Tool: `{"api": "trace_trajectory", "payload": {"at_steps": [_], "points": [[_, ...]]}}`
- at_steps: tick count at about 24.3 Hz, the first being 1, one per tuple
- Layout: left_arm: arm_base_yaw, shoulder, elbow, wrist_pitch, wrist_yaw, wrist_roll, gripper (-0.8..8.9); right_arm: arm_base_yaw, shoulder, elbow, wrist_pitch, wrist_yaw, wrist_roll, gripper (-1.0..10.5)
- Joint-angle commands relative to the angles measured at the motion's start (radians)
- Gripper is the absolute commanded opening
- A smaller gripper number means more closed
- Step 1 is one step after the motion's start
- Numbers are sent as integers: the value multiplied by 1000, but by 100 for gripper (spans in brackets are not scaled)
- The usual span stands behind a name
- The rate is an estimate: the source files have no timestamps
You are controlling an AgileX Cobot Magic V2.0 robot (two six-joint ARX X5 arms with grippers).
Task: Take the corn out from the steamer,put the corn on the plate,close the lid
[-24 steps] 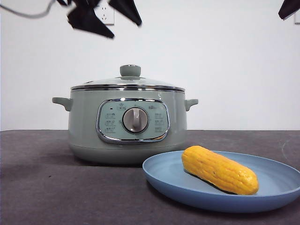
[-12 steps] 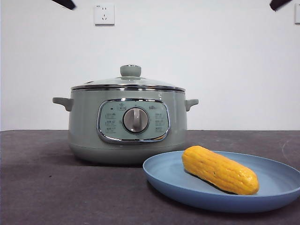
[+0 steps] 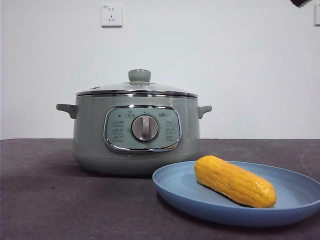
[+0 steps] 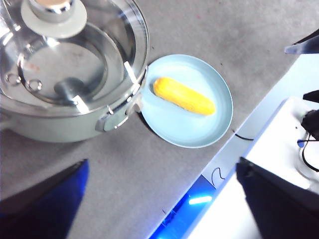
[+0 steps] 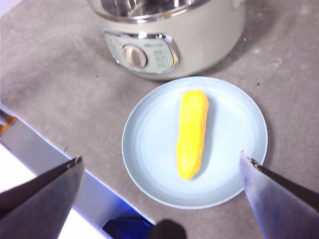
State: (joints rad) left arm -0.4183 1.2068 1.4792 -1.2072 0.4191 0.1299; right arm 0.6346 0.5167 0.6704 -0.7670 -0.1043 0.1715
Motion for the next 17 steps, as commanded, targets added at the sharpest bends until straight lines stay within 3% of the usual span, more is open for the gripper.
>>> {"api": "trace_trajectory", "payload": {"at_steps": [1,2,4,17], "points": [[0,1,2,1,6,6,62,1,0,-8,-12,-2,-7,315],[0,1,2,3,6,10,-8,1,0,-8,-15,-2,-7,217],[0,1,2,2,6,26,-8,1,0,-8,-16,-1,-7,-25],[0,1,2,23,1,30,-4,1,0,-8,-19,5,-5,1]]}}
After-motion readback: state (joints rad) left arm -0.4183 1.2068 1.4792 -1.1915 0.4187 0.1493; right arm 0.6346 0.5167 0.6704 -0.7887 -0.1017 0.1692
